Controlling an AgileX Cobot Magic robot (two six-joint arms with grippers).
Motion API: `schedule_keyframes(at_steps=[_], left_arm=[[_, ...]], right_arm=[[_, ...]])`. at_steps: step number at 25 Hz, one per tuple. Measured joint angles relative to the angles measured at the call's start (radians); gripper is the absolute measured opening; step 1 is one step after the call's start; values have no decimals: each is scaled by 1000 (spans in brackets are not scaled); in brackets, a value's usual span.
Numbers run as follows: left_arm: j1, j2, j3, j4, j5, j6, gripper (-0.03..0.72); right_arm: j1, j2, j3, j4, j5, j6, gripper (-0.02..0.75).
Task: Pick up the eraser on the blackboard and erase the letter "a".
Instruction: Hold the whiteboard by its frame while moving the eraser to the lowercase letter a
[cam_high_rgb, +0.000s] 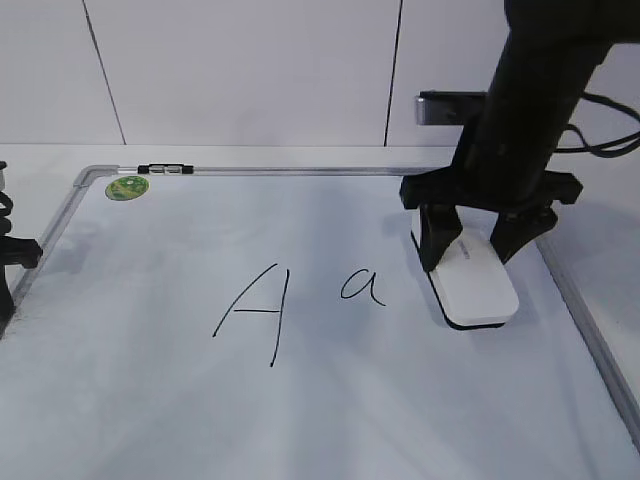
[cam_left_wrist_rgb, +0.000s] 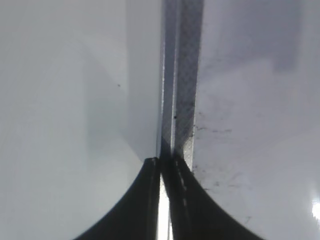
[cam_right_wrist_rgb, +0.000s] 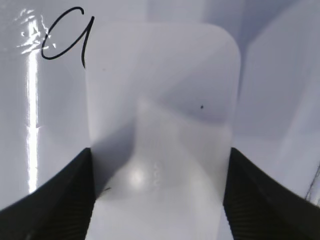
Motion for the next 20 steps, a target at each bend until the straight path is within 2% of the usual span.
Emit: schedule_keyframes(at_steps=[20], left_arm=[[0, 0, -1, 0, 0, 0, 14]], right_arm=[[54, 164, -91, -32, 0, -8, 535]])
